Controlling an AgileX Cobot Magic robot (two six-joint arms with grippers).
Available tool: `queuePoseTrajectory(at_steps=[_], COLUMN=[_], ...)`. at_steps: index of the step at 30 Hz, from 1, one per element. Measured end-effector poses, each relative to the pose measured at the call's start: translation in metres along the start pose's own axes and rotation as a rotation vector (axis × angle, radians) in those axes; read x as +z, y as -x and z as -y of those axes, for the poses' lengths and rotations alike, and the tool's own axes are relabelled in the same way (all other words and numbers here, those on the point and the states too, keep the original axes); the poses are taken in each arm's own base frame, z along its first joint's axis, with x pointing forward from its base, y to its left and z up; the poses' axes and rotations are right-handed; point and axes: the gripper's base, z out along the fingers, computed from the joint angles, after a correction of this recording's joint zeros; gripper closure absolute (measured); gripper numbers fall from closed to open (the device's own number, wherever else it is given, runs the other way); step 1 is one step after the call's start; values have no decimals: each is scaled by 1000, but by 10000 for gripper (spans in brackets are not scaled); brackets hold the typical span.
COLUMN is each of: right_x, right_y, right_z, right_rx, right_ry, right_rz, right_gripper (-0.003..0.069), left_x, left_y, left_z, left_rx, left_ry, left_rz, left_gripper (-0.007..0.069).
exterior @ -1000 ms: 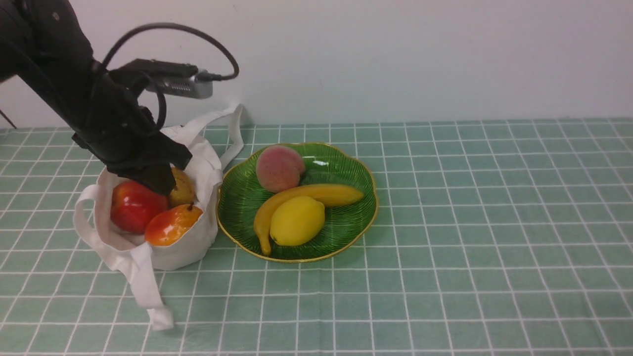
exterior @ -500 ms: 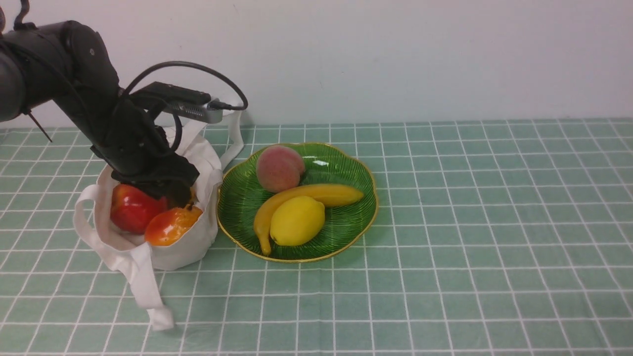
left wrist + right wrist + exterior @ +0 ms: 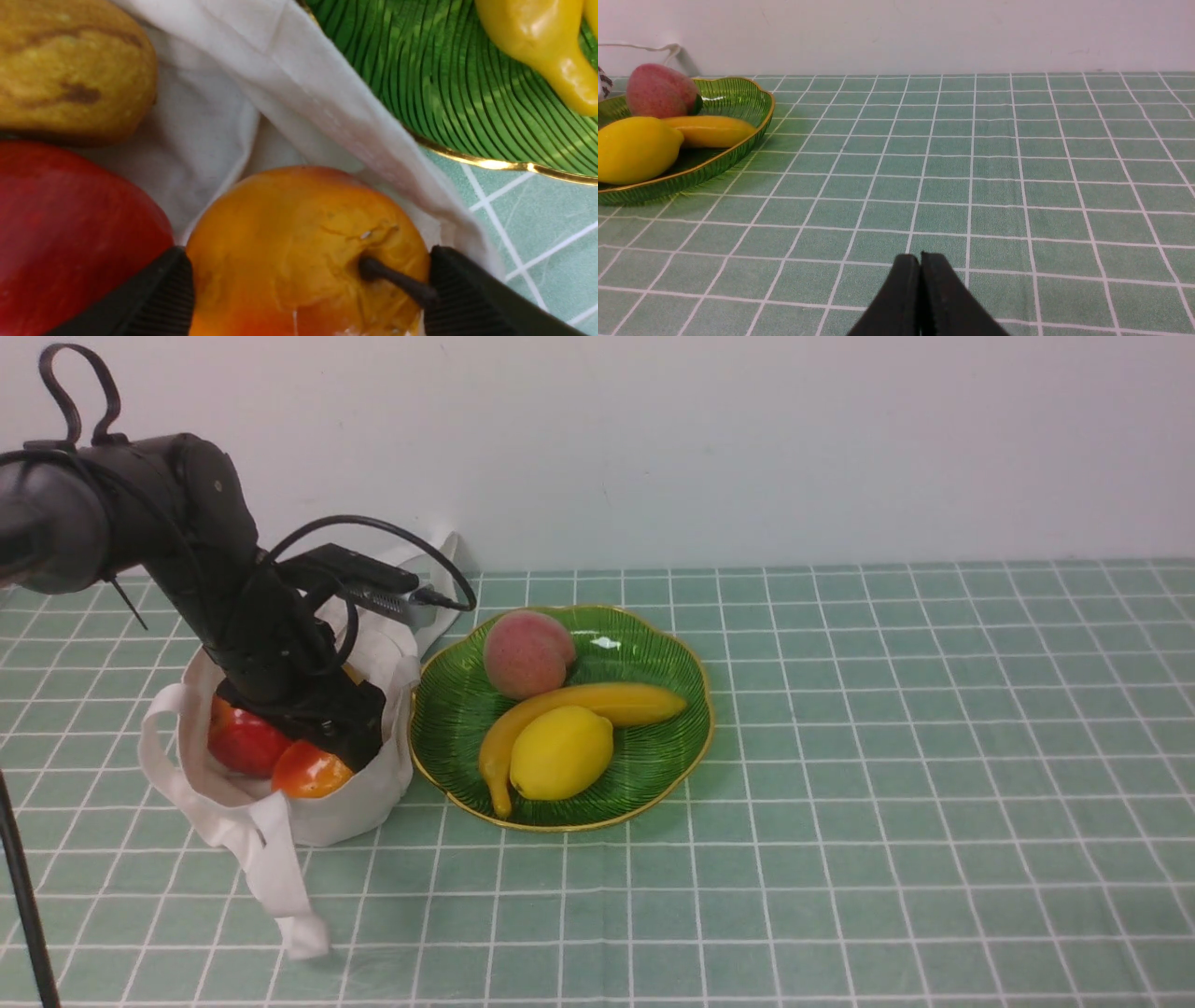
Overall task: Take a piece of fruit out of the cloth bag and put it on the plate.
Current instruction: Use the left arm to grab a pear from the bag
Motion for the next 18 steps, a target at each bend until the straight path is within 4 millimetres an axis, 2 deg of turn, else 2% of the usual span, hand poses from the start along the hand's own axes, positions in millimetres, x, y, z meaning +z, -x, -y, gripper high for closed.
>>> queuePoseTrajectory(at_steps=[4, 7, 13, 15, 18], right_x=[0, 0, 0, 0, 0], right_y=[0, 0, 0, 0, 0], right_z=[0, 0, 0, 0, 0], right_rx=[0, 0, 0, 0, 0], right_ry=[0, 0, 0, 0, 0], right_rz=[0, 0, 0, 0, 0], right_gripper=[671, 671, 671, 671, 671], left_x=[2, 2, -1, -13, -43], left_y=[1, 1, -1, -2, 1], left_z=[0, 0, 0, 1, 4], left_rx=[-2, -4, -50, -86, -100], left_ry=[-4, -9, -7, 14, 47], left_rz=[-3, -7, -20, -14, 39], left_gripper=[58, 98, 98, 106, 108])
